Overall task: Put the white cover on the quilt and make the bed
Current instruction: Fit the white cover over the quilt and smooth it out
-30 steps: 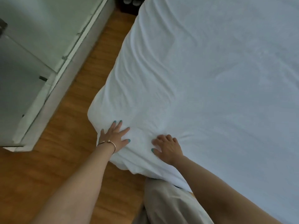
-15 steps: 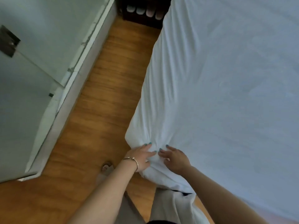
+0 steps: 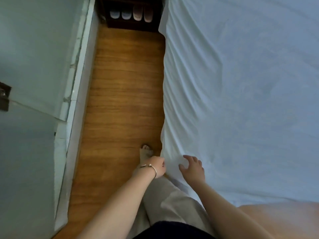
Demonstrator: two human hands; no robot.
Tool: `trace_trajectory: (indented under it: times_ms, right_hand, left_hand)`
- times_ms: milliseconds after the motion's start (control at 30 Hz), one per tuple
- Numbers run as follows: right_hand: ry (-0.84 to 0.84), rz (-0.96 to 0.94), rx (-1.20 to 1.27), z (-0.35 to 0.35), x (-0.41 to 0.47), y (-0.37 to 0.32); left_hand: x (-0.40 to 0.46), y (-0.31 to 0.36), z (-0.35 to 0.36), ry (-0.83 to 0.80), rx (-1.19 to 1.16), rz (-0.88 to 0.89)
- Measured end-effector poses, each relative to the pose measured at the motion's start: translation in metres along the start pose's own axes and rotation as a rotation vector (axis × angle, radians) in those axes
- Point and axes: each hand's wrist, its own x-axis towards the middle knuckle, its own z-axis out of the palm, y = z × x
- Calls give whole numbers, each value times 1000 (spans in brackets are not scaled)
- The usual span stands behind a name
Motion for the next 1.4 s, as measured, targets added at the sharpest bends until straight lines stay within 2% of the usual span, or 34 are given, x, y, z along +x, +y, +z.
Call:
trace_trajectory:
  times_ms: [133, 200, 400, 500, 633, 800, 933, 1133, 1233, 1333, 1400]
  right_hand:
    - [-79, 41, 190, -18, 53, -57]
    - [-123, 32, 200, -40, 90, -94]
    - [-100, 12, 309, -128, 183, -197]
    - [-76, 79, 345, -168, 220, -231]
    - [-41, 215, 408, -209, 282, -275]
    - [18, 372, 484, -235, 336, -329]
    - [80, 453, 554, -258, 369, -384]
    - [140, 415, 694, -311, 447, -463]
    - [168, 371, 621, -346, 508, -476]
    - [293, 297, 357, -395, 582, -474]
    - [385, 277, 240, -433, 642, -469]
  left_hand:
    - [36, -25, -75, 36, -108, 16]
    - [53, -38, -118, 56, -118, -10]
    - [111, -66, -244, 21, 7, -37]
    - [139, -63, -309, 4, -21, -30]
    - [200, -54, -405, 66, -30, 39]
    - [267, -42, -518, 94, -119, 129]
    - [305, -28, -611, 36, 4, 215]
    - [377, 4, -711, -7, 244, 277]
    - [431, 35, -756, 83, 306, 380]
    - [501, 84, -808, 193, 397, 502]
    - [554, 126, -842, 255, 600, 561]
